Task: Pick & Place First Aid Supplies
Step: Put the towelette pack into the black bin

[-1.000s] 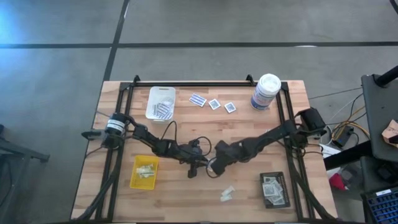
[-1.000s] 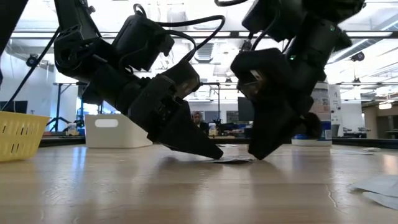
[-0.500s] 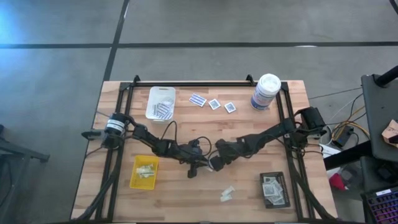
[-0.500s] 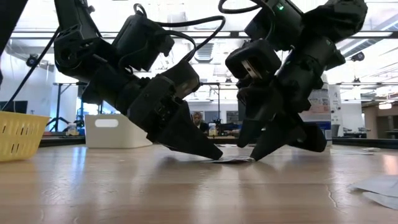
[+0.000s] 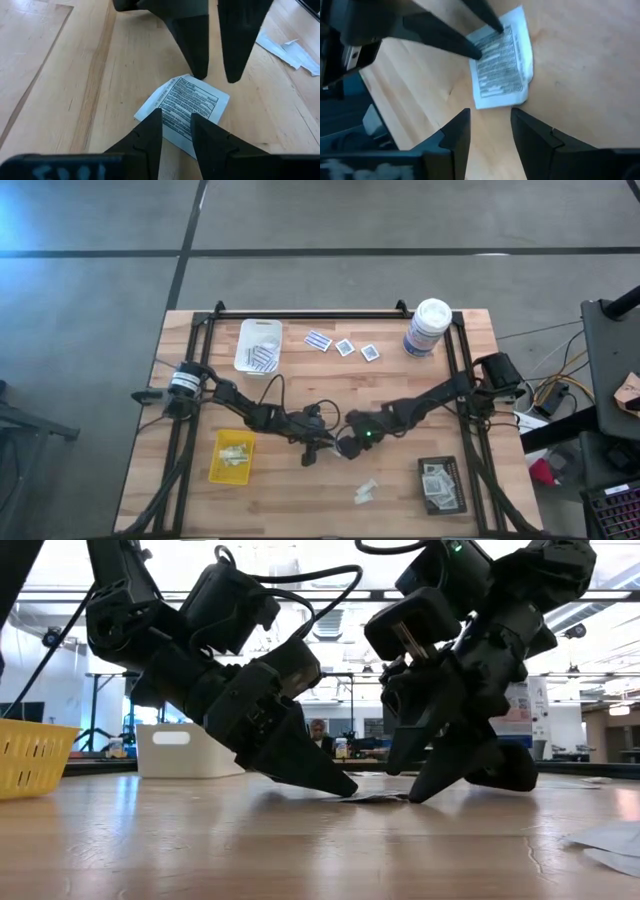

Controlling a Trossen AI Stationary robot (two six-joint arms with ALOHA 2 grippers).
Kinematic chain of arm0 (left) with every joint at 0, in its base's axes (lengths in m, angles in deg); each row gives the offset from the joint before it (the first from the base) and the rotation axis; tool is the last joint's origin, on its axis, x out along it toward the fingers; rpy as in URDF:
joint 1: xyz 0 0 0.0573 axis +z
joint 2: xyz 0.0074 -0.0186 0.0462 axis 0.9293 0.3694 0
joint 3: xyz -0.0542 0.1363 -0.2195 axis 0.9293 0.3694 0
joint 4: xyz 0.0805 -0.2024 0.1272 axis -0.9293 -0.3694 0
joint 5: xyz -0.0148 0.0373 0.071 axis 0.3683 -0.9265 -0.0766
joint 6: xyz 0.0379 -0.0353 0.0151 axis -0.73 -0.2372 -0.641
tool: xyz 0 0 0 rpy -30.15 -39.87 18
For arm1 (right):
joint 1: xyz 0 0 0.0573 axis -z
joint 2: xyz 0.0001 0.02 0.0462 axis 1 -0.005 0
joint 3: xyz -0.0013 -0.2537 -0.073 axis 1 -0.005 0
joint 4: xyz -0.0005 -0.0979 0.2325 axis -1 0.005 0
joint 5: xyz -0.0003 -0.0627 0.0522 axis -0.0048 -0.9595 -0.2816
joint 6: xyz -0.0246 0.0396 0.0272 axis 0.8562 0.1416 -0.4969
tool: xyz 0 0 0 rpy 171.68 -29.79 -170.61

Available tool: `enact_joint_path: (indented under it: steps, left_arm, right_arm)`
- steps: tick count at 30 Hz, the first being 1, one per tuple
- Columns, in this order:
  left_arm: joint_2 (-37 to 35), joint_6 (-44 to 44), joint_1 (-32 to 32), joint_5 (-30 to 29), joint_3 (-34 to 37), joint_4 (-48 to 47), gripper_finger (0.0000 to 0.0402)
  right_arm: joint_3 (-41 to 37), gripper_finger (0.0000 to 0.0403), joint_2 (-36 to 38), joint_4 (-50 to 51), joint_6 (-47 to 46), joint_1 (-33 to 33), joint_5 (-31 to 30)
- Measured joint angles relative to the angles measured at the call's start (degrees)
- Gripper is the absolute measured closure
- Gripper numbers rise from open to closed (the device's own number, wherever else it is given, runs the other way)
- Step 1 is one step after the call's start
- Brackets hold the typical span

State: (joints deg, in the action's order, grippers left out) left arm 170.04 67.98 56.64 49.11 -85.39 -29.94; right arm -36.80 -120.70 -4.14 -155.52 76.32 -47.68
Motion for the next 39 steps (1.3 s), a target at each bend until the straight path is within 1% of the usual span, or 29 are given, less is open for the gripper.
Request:
enact_joint_path:
  steps: [4,10,16,23,29,39]
  left_arm:
    - [0.1,0.0,-0.1,-0.1,0.1,0.6,0.0294]
    - [0.1,0.9,-0.1,-0.1,0.1,0.9,0.0294]
    - [0.1,1.4,-0.1,-0.1,0.1,0.9,0.0294]
    - [0.1,3.5,-0.1,-0.3,0.1,1.0,0.0294]
    - [0.1,6.9,-0.2,-0.5,0.1,1.2,0.0294]
    - [0.1,12.4,-0.2,-2.7,0.1,1.2,0.0294]
  right_arm:
    - [-0.2,0.0261,0.0,-0.3,-1.7,-0.1,-3.8]
    - [-0.5,0.0268,0.0,-0.4,-3.2,-0.1,-5.1]
    - [-0.5,0.0266,-1.1,-1.2,-5.6,-0.1,-7.8]
    - [-0.4,0.0275,-1.8,-2.0,-7.7,-0.3,-8.7]
    - [-0.5,0.0280,-1.9,-3.6,-8.8,-0.7,-10.3]
    - [-0.4,0.0268,-1.9,-3.7,-11.6,-1.5,-14.5]
